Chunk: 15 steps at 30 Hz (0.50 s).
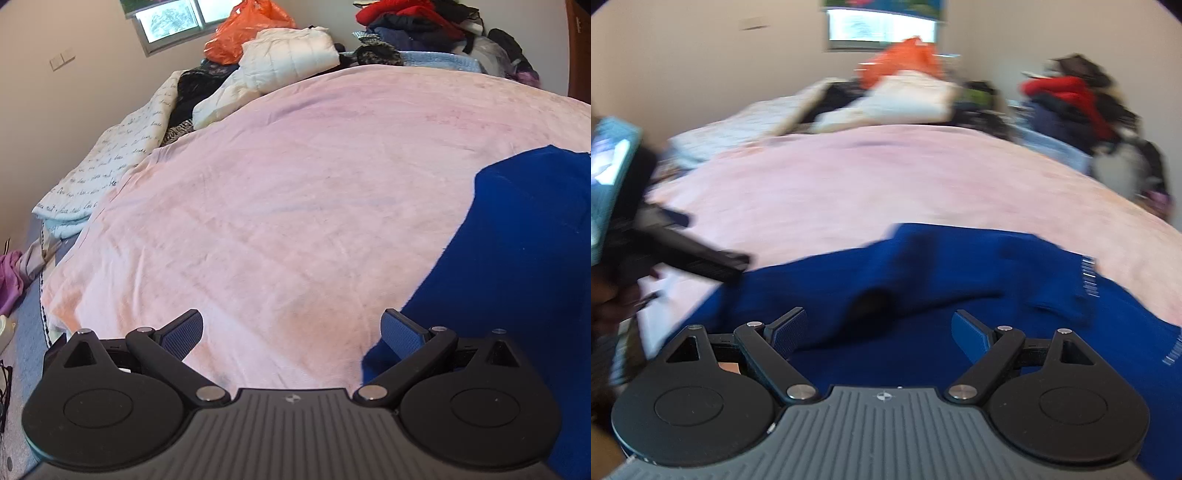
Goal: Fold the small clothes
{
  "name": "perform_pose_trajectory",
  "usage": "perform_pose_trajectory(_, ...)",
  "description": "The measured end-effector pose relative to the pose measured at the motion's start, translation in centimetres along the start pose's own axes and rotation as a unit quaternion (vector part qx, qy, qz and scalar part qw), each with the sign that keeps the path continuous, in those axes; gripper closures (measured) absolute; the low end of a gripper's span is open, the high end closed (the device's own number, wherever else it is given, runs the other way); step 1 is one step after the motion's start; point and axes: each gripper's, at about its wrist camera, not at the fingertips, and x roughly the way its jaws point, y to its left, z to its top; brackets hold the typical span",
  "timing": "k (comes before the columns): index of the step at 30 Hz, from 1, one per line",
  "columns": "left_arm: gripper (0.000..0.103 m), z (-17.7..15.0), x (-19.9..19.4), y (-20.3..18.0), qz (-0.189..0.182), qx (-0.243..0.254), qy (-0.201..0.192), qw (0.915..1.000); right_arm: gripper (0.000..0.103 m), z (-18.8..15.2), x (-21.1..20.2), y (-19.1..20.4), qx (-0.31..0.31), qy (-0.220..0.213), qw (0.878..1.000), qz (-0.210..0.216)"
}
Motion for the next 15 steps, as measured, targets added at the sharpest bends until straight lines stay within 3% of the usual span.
perform_pose_trajectory(3,0.0,-0.1,0.0,0.9,0.008,-0.008,0.0,0.9999,0.019,-0.1,0.8,2.1,0.006,0.024,0.994,0.11)
perform_pose_trajectory(5,0.0,-0.1,-0.1,1.1,0.007,-0.012,0.0,0.9999,0.024,-0.4,1.7,3.6,0.004,0.043,0.988,0.147)
perform_pose_trajectory(8,0.0,0.1,0.0,0.8,0.003,-0.013,0.001,0.9999,0.038,-1.1,3.4,5.5,-0.014,0.084,0.983,0.161)
perform_pose_trajectory(10,0.0,0.0,-0.1,0.5,0.001,-0.009,-0.001,1.0,0.042,-1.7,4.5,6.3,-0.025,0.108,0.982,0.155)
perform_pose_trajectory(15,0.0,-0.2,0.1,0.0,-0.002,-0.001,0.0,1.0,0.054,-1.7,4.6,7.4,-0.048,0.114,0.978,0.167)
